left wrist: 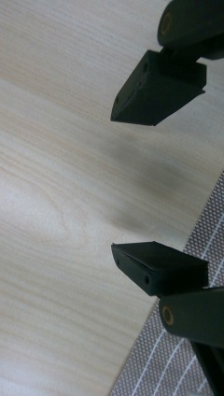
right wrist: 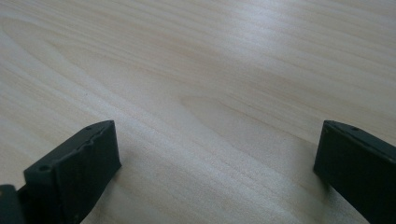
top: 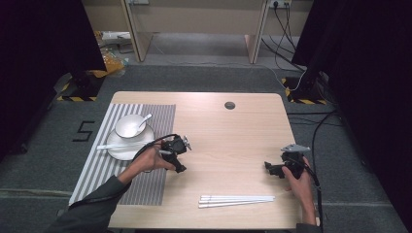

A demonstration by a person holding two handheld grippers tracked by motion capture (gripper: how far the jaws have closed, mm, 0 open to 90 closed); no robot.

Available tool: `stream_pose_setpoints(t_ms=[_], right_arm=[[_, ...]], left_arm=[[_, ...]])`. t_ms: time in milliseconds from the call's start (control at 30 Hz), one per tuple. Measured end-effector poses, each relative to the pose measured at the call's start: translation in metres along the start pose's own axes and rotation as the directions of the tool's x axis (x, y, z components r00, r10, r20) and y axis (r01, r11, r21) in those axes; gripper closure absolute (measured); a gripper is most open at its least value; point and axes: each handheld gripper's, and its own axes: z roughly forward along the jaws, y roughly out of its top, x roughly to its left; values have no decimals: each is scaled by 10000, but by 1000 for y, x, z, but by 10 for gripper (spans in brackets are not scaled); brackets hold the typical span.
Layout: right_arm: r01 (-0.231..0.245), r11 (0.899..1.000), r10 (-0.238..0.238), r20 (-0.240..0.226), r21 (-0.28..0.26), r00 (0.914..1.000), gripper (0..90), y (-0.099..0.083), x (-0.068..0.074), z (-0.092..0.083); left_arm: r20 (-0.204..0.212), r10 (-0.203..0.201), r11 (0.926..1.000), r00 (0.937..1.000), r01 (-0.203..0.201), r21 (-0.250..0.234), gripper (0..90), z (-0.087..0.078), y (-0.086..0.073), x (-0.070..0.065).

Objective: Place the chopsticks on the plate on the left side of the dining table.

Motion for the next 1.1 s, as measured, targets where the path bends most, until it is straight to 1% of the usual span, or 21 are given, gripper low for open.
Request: stream_pose_setpoints(t_ms=[33,67,133,200,267,300,333,367,500,533,567,633,700,733,767,933,1000,1067,1100], right_arm=[[0,10000,0,0,0,10000,2,0,0,0],[18,10000,-18,4,7,10000,2,0,0,0],[-10,10000,10,0,6,10000,2,0,0,0],[4,10000,-4,2,11,10000,2,0,0,0],[13,10000,-13,1,9,10000,2,0,0,0],[-3,10000,3,0,2,10000,2,0,0,0],[20,10000,-20,3,22,10000,2,0,0,0],[2,10000,-2,0,13,10000,2,0,0,0],[21,10000,-21,2,19,10000,2,0,0,0],[1,10000,-1,0,13,10000,2,0,0,0],[-13,10000,13,3,14,10000,2,0,0,0],[16,10000,-16,8,18,10000,2,0,0,0],[-15,10000,15,-1,7,10000,2,0,0,0],[-19,10000,19,-2,8,10000,2,0,0,0],[-14,10000,14,-1,8,10000,2,0,0,0],[-14,10000,14,-3,9,10000,2,0,0,0],[-16,10000,16,-2,9,10000,2,0,0,0],[-15,10000,15,-3,10,10000,2,0,0,0],[-17,10000,17,-1,8,10000,2,0,0,0]], left_arm=[[0,0,10000,10000,0,0,280,0,0,0],[51,-5,10000,10000,5,-66,277,0,-2,-4],[86,19,9999,10000,-18,-123,277,0,-4,-5],[175,-11,9995,9998,17,-315,269,0,-7,-9],[174,44,9994,9998,-39,-330,268,-1,-8,-10],[210,-19,9991,9998,28,-420,266,1,-10,-13],[140,45,9992,9999,-40,-408,265,1,-12,-13],[152,31,9991,9999,-24,-428,262,2,-13,-14],[318,-30,9986,9995,47,-522,259,5,-19,-17],[318,-30,9986,9995,47,-522,261,5,-19,-17],[213,80,9990,9997,-70,-444,272,5,-22,-19],[199,61,9987,9998,-51,-501,274,6,-23,-20],[311,11,9974,9995,12,-716,268,6,-26,-24],[311,11,9974,9995,12,-716,265,6,-26,-24],[232,29,9972,9997,-12,-749,265,6,-28,-26],[212,-26,9958,9998,45,-914,259,7,-33,-29],[100,-83,9939,9999,94,-1099,257,6,-38,-34],[63,-46,9927,10000,53,-1209,254,6,-41,-37],[136,-77,9923,9999,93,-1232,253,5,-43,-39]])
